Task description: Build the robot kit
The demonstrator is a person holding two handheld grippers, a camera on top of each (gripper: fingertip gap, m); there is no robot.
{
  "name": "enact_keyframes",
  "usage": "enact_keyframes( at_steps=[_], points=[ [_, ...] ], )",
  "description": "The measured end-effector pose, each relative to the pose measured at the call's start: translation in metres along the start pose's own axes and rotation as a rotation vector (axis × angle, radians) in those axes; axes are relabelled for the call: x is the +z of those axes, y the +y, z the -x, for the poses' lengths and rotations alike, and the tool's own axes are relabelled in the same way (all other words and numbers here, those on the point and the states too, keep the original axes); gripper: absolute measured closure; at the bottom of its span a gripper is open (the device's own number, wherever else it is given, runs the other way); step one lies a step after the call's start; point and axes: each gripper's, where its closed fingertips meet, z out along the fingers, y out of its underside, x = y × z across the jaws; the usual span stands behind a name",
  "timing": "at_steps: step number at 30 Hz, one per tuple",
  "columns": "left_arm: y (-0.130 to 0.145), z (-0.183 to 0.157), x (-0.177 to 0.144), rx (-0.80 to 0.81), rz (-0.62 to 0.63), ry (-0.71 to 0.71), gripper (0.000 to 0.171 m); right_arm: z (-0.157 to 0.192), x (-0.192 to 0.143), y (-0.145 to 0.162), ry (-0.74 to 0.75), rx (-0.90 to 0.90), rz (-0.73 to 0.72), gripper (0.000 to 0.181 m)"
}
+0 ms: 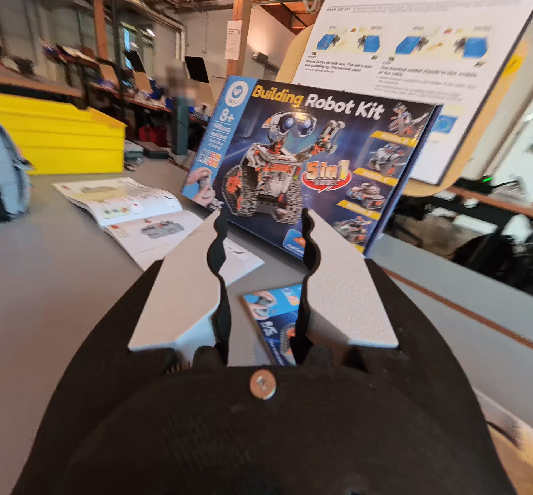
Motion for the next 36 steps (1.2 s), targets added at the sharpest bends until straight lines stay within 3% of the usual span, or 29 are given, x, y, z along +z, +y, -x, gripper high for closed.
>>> enact_keyframes(
  at_steps=[5,10,13,15,18,23,28,36],
  points=[
    [-0.018,0.027,-0.008,-0.060,0.010,0.012,0.092,-0.003,0.000,0.006,-0.053,0.160,0.009,0.138],
    [-0.010,0.069,-0.008,0.023,0.103,-0.043,0.077,0.004,0.007,0.017,-0.047,0.018,0.067,0.140],
    [-0.003,0.094,0.003,0.044,0.170,-0.036,0.076,0.012,0.010,0.021,-0.058,-0.078,0.088,0.143],
    [0.010,0.105,0.016,0.050,0.252,0.042,0.089,0.014,0.011,0.024,-0.061,-0.110,0.107,0.144],
    [0.048,0.120,0.037,0.043,0.484,0.196,0.115,0.013,0.012,0.027,-0.057,-0.109,0.119,0.145],
    [0.102,0.160,0.070,0.066,0.771,0.284,0.147,0.016,0.013,0.029,-0.066,-0.134,0.130,0.153],
    [0.144,0.183,0.093,0.092,0.957,0.301,0.149,0.015,0.015,0.033,-0.046,-0.177,0.155,0.156],
    [0.189,0.197,0.112,0.144,1.107,0.331,0.142,0.007,0.018,0.039,0.002,-0.183,0.194,0.161]
  ],
)
